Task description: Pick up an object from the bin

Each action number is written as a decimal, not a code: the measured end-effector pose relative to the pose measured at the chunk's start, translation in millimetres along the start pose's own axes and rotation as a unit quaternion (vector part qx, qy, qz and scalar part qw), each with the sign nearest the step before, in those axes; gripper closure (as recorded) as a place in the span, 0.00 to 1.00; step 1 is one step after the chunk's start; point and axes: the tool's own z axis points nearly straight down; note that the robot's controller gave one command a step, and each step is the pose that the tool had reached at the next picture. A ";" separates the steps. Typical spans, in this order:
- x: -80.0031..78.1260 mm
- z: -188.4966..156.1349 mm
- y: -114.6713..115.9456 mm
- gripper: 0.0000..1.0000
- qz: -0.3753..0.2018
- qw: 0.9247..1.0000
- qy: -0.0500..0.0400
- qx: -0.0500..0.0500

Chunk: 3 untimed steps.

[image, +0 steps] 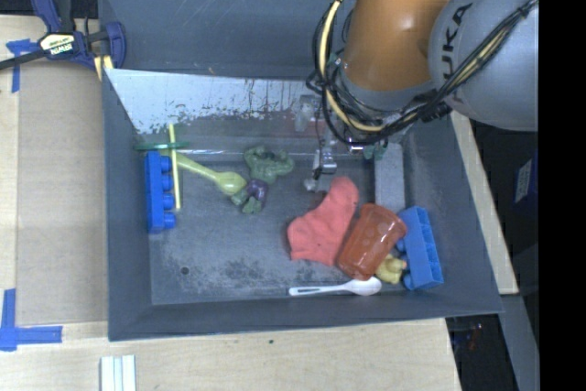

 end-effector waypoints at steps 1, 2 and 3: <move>-1.8 -5.1 -0.1 0.00 0.000 1.000 -0.004 0.000; 1.5 57.7 12.5 0.00 0.022 1.000 -0.007 -0.001; 3.3 91.9 47.3 0.00 -0.070 0.997 -0.008 0.002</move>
Offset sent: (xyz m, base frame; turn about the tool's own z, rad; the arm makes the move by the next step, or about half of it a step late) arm -0.0076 0.0223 -0.1085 0.0759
